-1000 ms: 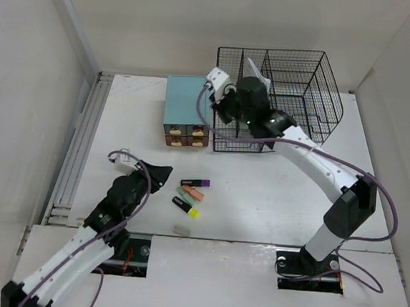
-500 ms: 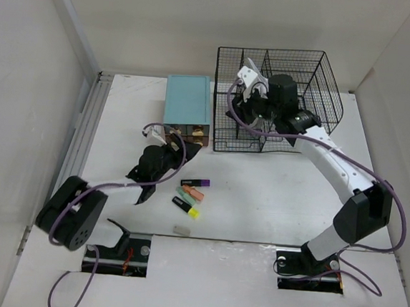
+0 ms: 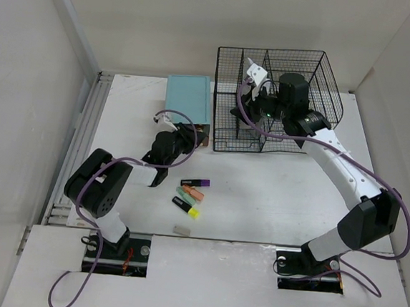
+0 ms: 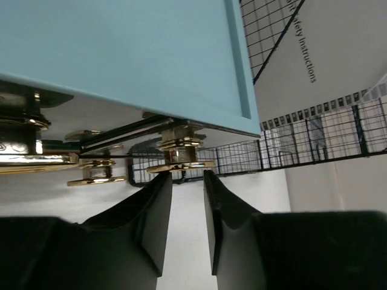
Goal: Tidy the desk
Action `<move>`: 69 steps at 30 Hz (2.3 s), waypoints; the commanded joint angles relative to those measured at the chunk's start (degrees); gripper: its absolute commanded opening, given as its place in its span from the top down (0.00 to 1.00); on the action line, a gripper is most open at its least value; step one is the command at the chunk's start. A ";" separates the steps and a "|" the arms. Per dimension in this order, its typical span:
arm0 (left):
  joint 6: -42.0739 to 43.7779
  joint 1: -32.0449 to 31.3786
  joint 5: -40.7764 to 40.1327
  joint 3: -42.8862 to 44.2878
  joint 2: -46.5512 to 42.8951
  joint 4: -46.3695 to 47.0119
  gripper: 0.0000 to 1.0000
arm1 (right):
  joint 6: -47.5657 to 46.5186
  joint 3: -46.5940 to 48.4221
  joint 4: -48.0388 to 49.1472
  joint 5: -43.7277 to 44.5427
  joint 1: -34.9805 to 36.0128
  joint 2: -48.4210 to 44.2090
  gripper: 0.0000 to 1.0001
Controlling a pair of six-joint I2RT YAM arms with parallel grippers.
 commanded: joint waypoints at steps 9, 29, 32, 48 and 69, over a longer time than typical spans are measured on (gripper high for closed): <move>3.43 -2.11 -5.22 -2.62 -7.10 -0.47 0.91 | 0.53 0.02 2.39 -3.85 -0.03 -0.81 0.54; 4.40 1.40 -6.02 3.43 -2.38 -2.22 0.41 | 1.06 0.02 2.39 -4.92 -1.08 -0.27 0.54; 4.40 1.40 -6.02 5.10 -1.67 -3.89 0.56 | 1.59 0.02 2.39 -4.92 -1.61 -0.27 0.54; 0.45 -3.34 -6.02 -13.61 -9.22 3.05 0.82 | 1.59 -0.51 2.39 -6.67 -1.61 0.78 0.53; -0.61 -8.17 -5.66 -19.94 -34.86 -10.38 0.30 | -4.20 0.80 -2.34 -14.46 -1.61 2.36 0.52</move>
